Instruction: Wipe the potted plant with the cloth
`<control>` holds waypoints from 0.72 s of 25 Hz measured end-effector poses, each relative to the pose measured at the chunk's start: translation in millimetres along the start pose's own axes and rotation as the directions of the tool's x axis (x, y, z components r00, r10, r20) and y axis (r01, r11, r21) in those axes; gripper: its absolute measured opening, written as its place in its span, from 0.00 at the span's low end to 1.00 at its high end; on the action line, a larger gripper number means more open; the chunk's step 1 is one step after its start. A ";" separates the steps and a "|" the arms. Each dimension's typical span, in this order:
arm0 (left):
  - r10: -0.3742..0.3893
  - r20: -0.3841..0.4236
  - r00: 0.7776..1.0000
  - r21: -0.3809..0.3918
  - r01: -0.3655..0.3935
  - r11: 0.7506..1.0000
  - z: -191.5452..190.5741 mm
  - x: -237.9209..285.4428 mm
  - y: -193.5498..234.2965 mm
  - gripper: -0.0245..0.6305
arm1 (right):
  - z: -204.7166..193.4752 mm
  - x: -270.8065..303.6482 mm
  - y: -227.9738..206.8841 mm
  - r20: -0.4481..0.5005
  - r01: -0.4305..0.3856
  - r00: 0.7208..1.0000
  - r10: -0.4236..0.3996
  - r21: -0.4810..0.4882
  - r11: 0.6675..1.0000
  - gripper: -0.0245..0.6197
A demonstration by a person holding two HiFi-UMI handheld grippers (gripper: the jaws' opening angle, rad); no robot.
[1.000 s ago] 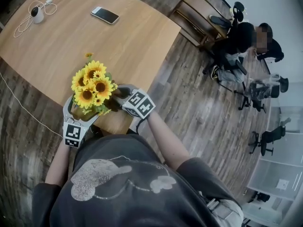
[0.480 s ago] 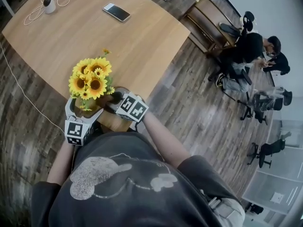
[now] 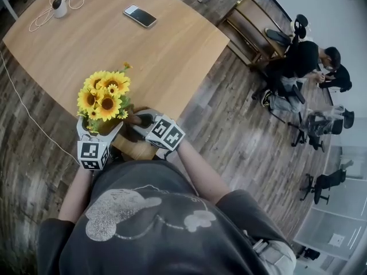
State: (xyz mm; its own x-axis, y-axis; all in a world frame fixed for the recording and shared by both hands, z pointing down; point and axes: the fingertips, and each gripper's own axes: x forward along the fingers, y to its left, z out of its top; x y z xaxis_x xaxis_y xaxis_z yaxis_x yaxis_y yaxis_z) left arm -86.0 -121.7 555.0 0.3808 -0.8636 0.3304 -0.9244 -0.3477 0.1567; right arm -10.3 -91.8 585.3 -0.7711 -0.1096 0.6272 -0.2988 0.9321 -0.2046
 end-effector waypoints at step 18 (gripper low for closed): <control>0.099 -0.084 0.992 -0.003 -0.099 0.995 -12.0 24.9 14.3 0.77 | 32.1 -35.9 -125.7 0.096 0.246 0.960 -0.262 0.157 0.957 0.15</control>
State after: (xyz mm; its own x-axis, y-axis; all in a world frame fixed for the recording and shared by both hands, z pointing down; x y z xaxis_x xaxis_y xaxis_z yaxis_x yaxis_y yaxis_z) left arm -89.4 -143.9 576.6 0.2879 -0.8602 0.4209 -0.9577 -0.2587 0.1262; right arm 36.9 -216.2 564.4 -0.7161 -0.3828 0.5837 -0.5635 0.8106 -0.1597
